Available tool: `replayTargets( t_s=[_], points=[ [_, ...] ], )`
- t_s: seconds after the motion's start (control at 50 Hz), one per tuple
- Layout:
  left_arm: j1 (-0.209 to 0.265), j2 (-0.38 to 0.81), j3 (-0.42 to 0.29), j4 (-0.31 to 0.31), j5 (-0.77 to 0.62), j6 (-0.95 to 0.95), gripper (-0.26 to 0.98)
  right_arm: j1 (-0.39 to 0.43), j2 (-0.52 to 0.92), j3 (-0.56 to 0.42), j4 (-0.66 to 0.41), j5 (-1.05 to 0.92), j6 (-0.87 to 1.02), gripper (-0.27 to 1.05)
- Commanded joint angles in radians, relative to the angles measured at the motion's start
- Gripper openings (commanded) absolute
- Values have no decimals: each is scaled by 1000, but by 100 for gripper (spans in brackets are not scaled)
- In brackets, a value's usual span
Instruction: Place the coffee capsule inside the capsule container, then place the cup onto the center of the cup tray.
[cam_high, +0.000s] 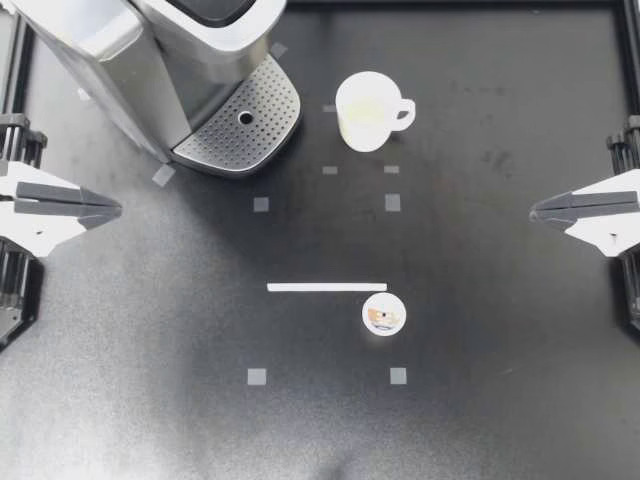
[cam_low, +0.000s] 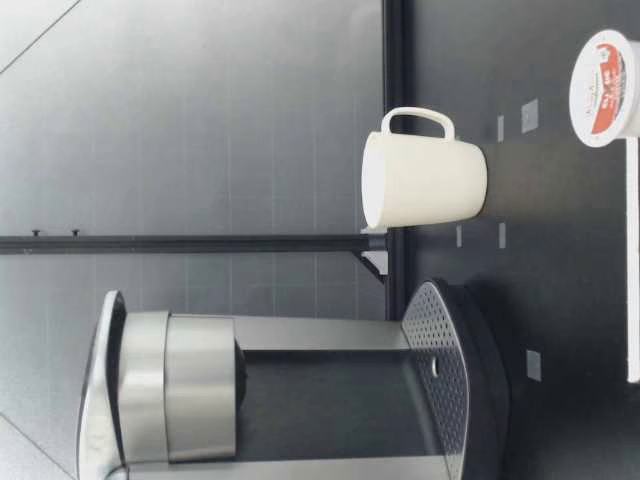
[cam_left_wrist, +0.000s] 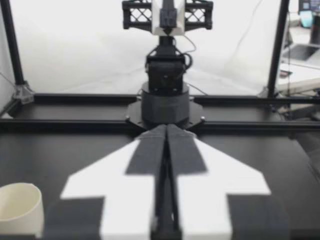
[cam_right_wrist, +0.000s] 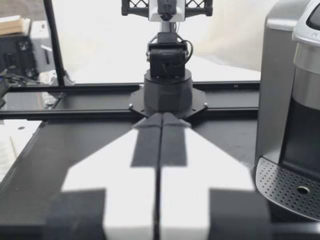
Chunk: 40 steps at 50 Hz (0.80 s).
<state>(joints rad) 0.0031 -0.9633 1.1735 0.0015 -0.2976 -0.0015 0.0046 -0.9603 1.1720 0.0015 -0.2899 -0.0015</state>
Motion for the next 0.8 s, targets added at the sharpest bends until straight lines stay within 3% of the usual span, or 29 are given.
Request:
replayTargets(
  t_s=[0.0, 0.12, 0.52, 0.78],
  points=[
    [20, -2, 8, 0, -21, 5, 20, 2, 9, -5, 0, -5, 2, 7],
    [20, -9, 11, 2, -49, -5, 12, 0, 48, -9, 0, 9, -5, -5],
    [20, -9, 9, 2, -77, -2, 11, 0, 359, -163, 25, 449, 25, -5],
    [20, -9, 12, 2, -78, -3, 11, 2, 511, -179, 25, 477, 38, -1]
  ],
)
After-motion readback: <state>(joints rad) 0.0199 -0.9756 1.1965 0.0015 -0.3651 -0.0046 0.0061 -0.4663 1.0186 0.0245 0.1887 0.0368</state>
